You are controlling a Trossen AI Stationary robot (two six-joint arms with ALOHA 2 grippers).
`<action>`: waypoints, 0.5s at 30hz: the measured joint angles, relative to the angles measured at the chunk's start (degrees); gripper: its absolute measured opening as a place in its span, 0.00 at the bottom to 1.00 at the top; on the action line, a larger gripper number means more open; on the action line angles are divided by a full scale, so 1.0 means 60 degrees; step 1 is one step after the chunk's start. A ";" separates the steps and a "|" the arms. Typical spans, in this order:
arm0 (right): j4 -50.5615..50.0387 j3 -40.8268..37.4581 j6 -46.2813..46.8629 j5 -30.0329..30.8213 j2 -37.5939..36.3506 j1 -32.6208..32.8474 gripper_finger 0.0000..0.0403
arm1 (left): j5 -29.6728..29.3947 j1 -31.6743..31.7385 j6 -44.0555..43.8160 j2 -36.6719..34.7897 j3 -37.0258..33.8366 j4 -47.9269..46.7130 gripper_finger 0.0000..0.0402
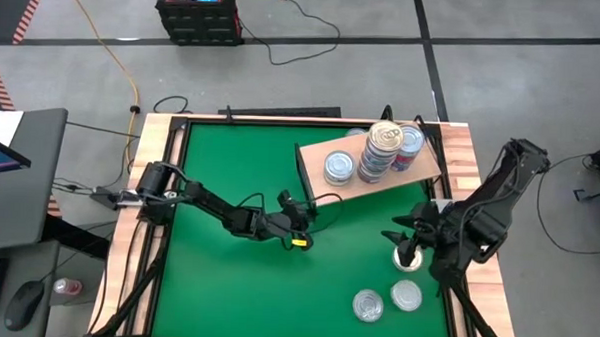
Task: Stack canned seafood by type on shelf
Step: Move the shelf to the center of the table
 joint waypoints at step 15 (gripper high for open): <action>0.0228 0.0000 -0.0133 -0.0960 -0.0556 0.0423 0.68 | -0.0109 -0.0027 -0.0363 -0.0889 0.0038 -0.3293 0.01</action>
